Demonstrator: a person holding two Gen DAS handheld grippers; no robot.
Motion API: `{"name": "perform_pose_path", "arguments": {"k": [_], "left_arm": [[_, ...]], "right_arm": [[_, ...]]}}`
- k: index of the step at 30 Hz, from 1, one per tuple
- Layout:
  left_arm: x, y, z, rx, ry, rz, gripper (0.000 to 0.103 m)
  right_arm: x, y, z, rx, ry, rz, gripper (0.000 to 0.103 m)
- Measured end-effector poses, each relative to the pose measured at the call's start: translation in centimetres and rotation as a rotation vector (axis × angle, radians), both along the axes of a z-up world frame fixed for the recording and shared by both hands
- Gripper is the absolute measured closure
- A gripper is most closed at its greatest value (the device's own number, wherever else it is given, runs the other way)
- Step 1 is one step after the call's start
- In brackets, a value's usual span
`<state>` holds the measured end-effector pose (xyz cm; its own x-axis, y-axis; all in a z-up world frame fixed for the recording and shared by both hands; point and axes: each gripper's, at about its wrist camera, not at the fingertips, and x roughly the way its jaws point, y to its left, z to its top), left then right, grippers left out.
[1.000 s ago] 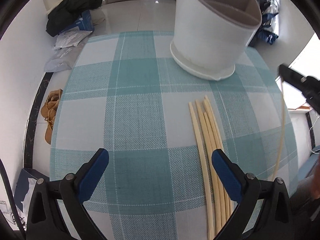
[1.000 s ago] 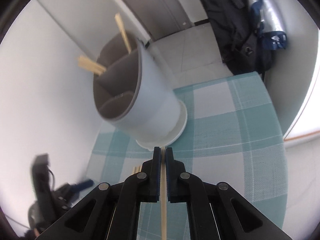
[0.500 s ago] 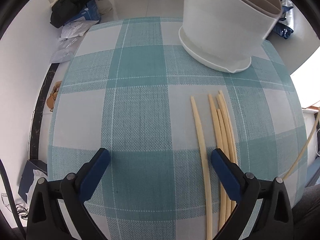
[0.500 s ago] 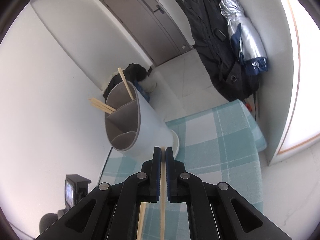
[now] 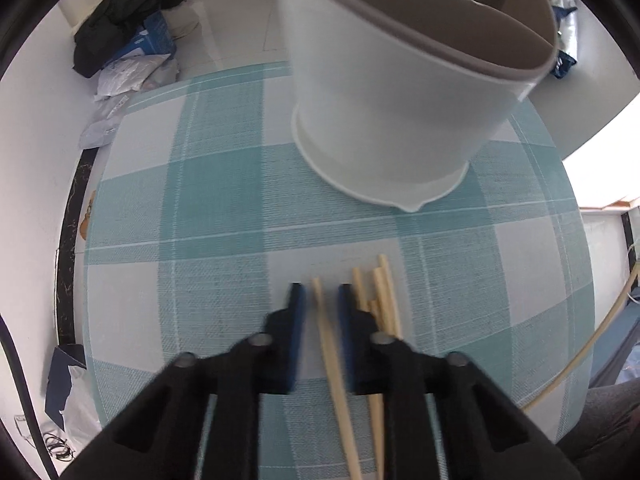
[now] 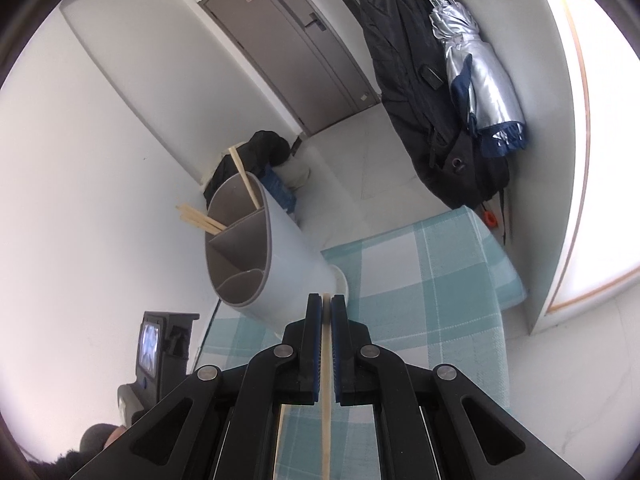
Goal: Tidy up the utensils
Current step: 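Lift the chopstick with the right gripper while the left gripper grasps another chopstick, then lower both held chopsticks into the holder and open both grippers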
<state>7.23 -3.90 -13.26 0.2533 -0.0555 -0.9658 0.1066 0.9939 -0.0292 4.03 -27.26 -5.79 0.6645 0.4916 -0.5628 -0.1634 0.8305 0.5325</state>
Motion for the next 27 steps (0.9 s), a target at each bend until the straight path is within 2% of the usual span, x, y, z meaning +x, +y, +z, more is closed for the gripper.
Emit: {"name": "perform_pose_path", "arguments": {"k": [2,6,14,21,24,27], "left_arm": [[0.0,-0.3,0.0,0.011,0.008,-0.003,0.102],[-0.4,0.0,0.6,-0.020,-0.011,-0.001,0.103],[-2.7,1.1,5.4,-0.127,-0.148,0.012,0.103],[-5.7,2.2,11.1,-0.244,-0.346,0.022,0.103],[-5.9,2.6,12.1,-0.250,-0.393,0.011,0.103],[-6.1,2.3,12.3,-0.223,-0.406,0.003,0.103]], "right_arm": [[0.1,0.1,0.1,-0.002,-0.006,0.002,0.099],[0.0,0.8,0.5,-0.008,-0.024,0.015,0.099],[-1.5,2.5,1.3,-0.065,-0.082,0.056,0.099],[-3.6,3.5,2.6,-0.113,-0.150,0.077,0.099],[-4.9,4.3,3.4,-0.140,-0.206,0.087,0.099],[-6.0,5.2,3.9,-0.168,-0.246,0.081,0.099]]}}
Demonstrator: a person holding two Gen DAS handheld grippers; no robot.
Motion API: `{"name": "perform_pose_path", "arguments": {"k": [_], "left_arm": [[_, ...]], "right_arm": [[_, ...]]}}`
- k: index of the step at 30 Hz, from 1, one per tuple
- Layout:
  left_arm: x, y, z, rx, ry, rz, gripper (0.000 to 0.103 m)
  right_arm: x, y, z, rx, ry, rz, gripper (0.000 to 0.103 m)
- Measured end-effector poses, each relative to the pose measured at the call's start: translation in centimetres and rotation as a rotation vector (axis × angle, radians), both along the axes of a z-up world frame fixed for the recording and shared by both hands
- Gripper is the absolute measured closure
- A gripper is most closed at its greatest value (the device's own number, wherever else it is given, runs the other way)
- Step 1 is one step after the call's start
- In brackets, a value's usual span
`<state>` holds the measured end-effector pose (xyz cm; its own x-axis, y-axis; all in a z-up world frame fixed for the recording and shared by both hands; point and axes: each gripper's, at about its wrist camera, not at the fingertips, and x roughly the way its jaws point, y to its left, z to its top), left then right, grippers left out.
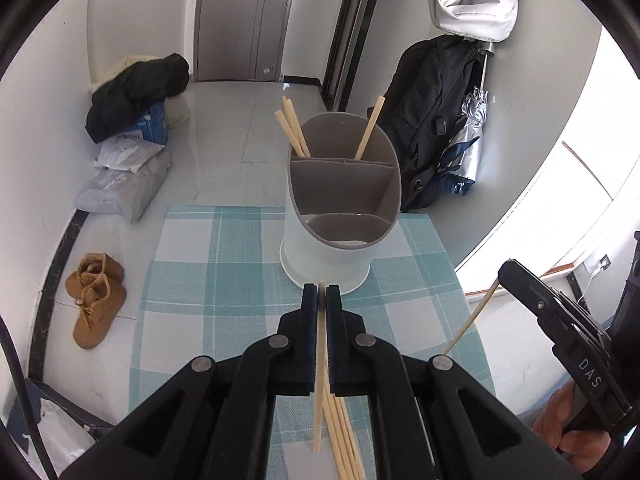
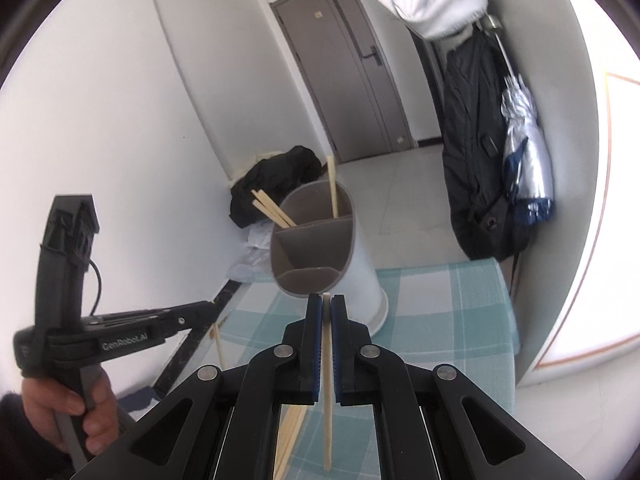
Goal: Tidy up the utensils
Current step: 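Lower both held chopsticks into the holder and open both grippers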
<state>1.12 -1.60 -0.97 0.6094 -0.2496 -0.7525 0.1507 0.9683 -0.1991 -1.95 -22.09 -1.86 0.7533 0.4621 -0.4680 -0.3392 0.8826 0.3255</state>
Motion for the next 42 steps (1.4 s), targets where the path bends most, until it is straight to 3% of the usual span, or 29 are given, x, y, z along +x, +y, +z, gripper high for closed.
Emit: {"name": "perform_pose_path", "arguments": {"k": [10,29,36,42], "left_arm": [[-1.5,0.6,1.5,-0.002,-0.034,-0.052,0.103],[-1.0,0.5,3.6,-0.025,-0.041,-0.146,0.103],[0.3,0.2,6.1,-0.059,-0.054,-0.170,0.103],[2.8,0.5,9.6,-0.102,-0.082,-0.164,0.103]], "right_arm": [[-2.4,2.4,1.2,-0.089,-0.083,0.019,0.099],[-1.9,2.4,2.4,-0.095,-0.084,-0.020,0.100],[-0.3,2.0,4.5,-0.118,-0.107,-0.020,0.100],[1.8,1.9,8.4,-0.131,-0.153,-0.013,0.100]]}}
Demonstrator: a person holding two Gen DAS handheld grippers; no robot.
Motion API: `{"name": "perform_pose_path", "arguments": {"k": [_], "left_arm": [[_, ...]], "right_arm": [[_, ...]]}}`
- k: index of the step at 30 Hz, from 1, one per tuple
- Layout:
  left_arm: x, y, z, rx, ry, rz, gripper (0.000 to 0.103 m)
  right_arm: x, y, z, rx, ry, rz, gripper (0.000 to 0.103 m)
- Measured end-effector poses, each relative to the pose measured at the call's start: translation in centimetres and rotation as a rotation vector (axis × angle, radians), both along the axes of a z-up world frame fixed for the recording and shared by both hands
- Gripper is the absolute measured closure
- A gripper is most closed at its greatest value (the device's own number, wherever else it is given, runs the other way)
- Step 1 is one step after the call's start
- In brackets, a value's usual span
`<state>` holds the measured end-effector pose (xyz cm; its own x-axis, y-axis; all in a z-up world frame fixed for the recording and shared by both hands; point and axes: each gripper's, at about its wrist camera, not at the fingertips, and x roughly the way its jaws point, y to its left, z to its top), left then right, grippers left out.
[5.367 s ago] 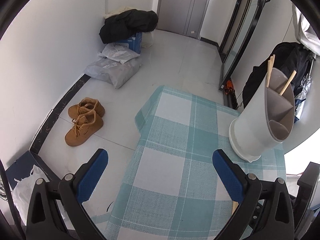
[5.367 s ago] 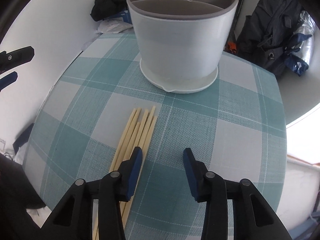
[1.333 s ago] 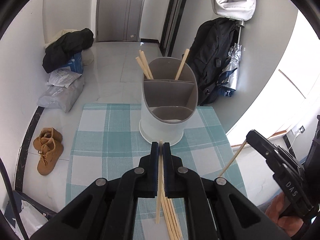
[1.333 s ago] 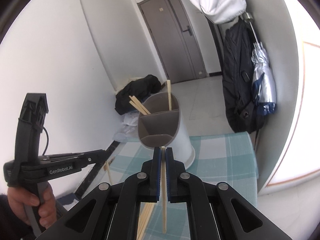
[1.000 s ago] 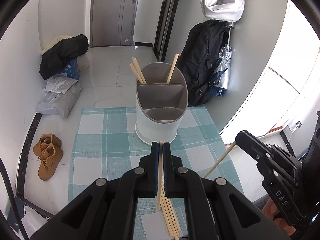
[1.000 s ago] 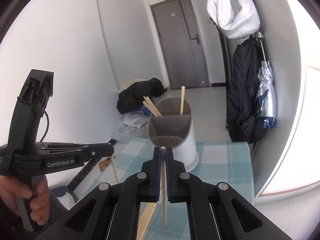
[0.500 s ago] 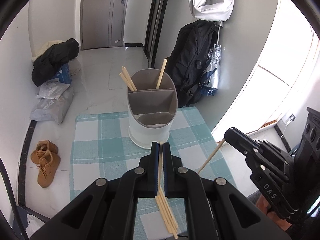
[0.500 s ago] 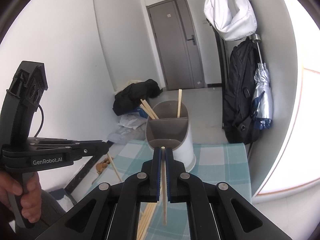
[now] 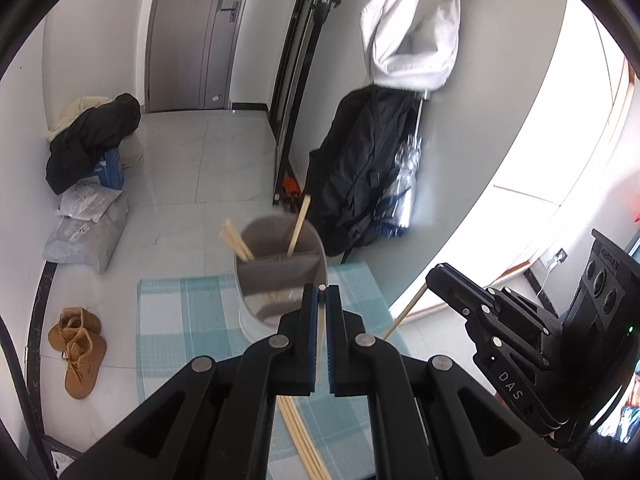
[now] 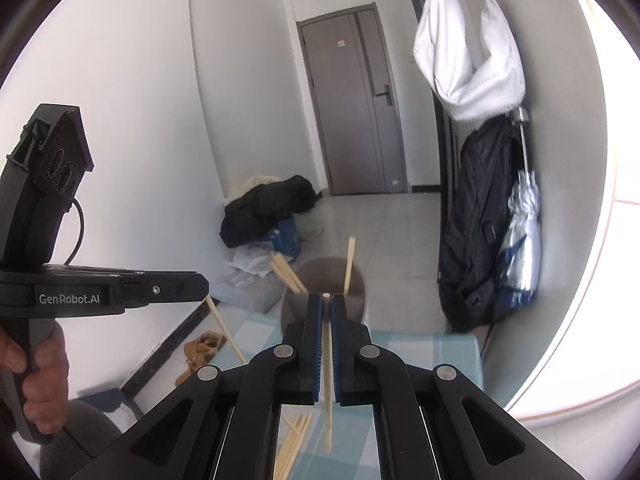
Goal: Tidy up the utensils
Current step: 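Lower both held chopsticks into the holder and open both grippers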
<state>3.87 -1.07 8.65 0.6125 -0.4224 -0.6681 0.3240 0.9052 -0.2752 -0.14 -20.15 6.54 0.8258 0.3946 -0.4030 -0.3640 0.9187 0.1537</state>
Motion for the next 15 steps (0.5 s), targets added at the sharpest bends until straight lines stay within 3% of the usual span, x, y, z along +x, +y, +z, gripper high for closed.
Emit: {"name": "perform_pose_path", "arguments": {"k": [9,15], "left_arm": [[4.9,1.3,6.5,-0.056,-0.083,0.036,0.103],[7.9,1.7,7.5,-0.054,-0.115,0.054,0.103]], "right_arm": [[4.4,1.3,7.2,-0.024,-0.117,0.032,0.100],[8.3,2.9,9.4,-0.037,-0.163,0.057,0.100]]}}
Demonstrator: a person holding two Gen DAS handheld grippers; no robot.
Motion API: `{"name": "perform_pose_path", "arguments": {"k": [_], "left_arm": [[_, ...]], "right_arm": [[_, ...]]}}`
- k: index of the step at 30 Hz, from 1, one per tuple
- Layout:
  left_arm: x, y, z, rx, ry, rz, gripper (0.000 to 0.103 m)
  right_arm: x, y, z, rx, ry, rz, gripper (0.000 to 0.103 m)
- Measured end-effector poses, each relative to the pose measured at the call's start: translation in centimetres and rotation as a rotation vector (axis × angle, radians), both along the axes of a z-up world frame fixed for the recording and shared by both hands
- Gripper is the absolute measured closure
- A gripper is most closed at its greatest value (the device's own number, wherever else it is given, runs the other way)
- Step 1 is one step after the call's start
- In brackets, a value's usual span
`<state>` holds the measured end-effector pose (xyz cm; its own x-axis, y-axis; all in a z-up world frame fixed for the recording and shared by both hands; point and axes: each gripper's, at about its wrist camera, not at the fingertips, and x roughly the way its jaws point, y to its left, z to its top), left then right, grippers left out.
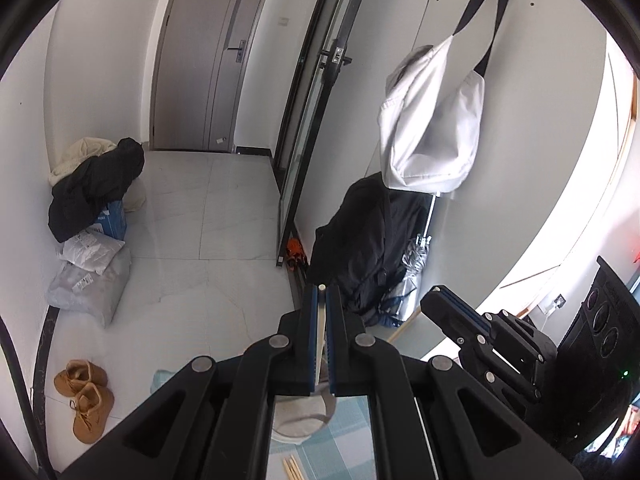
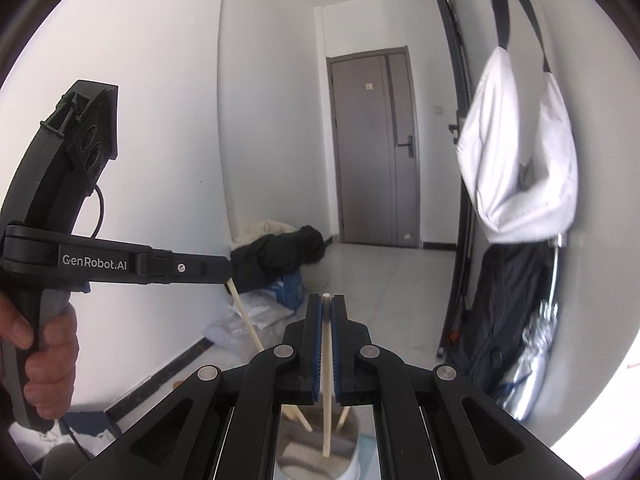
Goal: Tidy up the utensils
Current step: 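Lower both held chopsticks into the holder and open both grippers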
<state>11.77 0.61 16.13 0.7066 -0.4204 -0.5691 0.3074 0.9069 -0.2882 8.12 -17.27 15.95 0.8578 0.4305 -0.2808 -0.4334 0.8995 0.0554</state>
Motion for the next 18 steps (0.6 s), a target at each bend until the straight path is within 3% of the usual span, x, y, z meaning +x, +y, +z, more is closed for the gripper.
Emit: {"name": "perform_pose_path", "arguments": {"k": [4,12,18], "left_arm": [[1.2,0.7,-1.0,0.015,-0.021,0.019,0.103],[4.4,2.4,-5.5,-0.055,0.080,0.051,0.103],[5.3,2.4,-8.1,-0.042,0.131,0.052,0.103]], "right_arm": [[2.6,0.7,0.0,-0.003,0.014,0.013,0.100],[7.0,1.6,-2.6,-0.006,0.067,0.026,0.100],[8.3,2.3,-4.7,-0.003,0.109,0.032,0.100]]}}
